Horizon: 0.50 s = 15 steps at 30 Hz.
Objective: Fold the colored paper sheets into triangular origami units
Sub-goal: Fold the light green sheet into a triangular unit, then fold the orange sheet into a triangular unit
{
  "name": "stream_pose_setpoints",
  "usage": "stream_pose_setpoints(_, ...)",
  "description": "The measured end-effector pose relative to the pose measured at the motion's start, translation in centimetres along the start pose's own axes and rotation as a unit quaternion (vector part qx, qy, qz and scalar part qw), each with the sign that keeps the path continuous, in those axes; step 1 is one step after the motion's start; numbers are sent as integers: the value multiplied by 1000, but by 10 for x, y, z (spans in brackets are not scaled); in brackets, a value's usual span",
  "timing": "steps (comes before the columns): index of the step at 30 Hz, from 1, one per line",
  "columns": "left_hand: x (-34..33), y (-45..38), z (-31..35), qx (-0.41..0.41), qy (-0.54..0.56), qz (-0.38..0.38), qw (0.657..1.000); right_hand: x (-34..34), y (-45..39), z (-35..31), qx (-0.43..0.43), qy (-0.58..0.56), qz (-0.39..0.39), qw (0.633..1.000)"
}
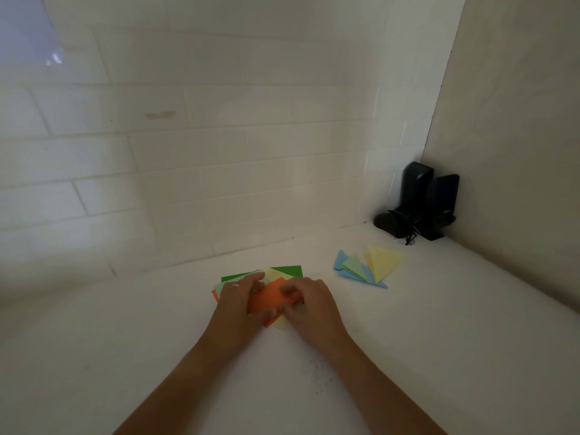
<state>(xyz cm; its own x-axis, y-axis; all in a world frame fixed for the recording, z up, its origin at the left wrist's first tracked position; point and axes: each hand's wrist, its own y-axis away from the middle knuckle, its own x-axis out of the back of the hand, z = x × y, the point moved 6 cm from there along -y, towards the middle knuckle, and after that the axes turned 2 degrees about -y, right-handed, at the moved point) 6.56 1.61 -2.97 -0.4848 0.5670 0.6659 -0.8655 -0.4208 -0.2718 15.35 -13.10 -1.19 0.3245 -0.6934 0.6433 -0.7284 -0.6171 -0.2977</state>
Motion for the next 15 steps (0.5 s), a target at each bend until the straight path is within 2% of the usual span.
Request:
stream_pose_setpoints(4,2,-1,1,16,-19,10,1000,4,2,-1,3,-46,15,999)
stream_pose_setpoints(7,3,-1,4,19,-13,11,1000,5,1,-1,-3,9,30,1000)
stream_pose_setpoints(11,5,-1,4,19,2,16,1000,-1,1,2,-25,99,-3,995)
stream_pose_setpoints(15,7,0,12,4,10,21,1000,0,0,2,-26,107,-5,994)
